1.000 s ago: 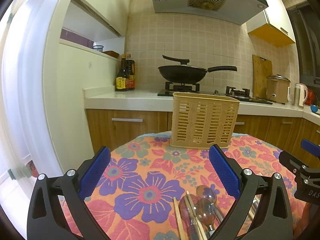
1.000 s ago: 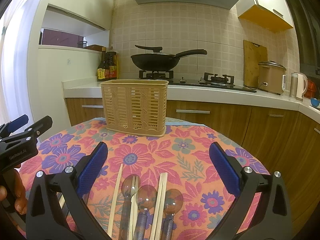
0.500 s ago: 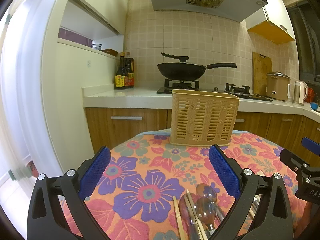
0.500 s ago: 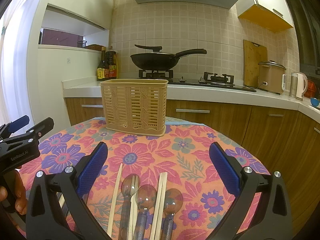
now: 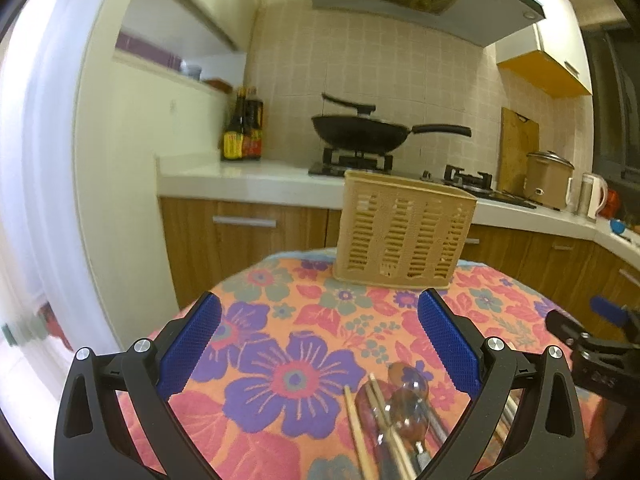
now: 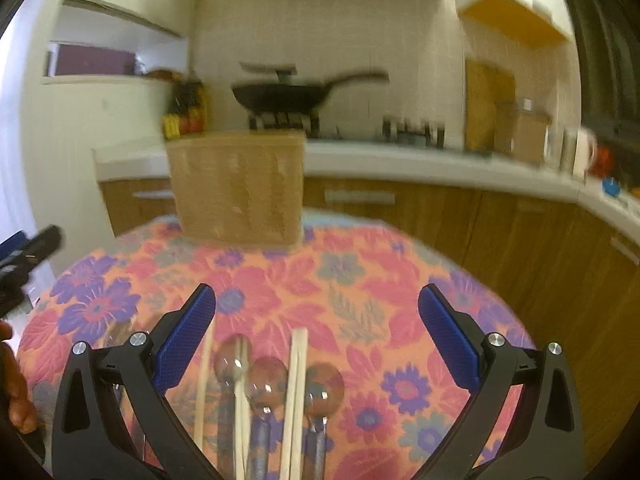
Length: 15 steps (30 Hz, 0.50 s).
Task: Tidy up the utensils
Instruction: 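Grasp a wooden chopstick with the left tool while the right tool grasps a clear spoon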
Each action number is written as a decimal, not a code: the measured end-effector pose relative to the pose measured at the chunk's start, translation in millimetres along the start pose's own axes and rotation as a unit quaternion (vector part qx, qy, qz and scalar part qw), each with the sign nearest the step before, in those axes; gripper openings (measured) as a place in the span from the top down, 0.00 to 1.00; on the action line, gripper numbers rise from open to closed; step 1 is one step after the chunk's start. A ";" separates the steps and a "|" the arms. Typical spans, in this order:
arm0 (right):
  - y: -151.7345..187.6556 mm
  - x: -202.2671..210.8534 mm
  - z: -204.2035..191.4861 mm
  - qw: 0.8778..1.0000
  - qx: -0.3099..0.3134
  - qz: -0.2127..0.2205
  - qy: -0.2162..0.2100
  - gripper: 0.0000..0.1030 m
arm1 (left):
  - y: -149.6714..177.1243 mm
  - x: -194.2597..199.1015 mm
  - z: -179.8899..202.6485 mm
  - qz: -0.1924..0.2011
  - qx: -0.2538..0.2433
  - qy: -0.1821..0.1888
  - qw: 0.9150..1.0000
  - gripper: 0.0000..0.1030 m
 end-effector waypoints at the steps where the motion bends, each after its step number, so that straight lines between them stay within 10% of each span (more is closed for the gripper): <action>1: -0.4 -2.7 4.0 1.000 -0.009 -0.009 0.000 0.06 | -2.4 0.3 -3.7 -0.012 0.001 0.011 1.000 0.07; 5: -4.7 -6.6 18.4 0.998 -0.034 -0.054 -0.007 0.11 | -9.8 -6.3 -17.6 -0.108 0.003 0.068 0.992 0.08; 15: 8.6 -21.9 21.4 0.978 -0.008 -0.204 -0.048 0.47 | 32.7 -27.4 -14.8 -0.307 -0.004 0.139 0.941 0.49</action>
Point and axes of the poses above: each gripper's, at about its wrist camera, not at the fingertips, and x roughly against the way its jaws point, z to its right, y to its underside, the point moved 3 cm from there along -x, roughly the way its jaws point, and after that the axes turned 2 degrees about -z, right-handed, at the moved point
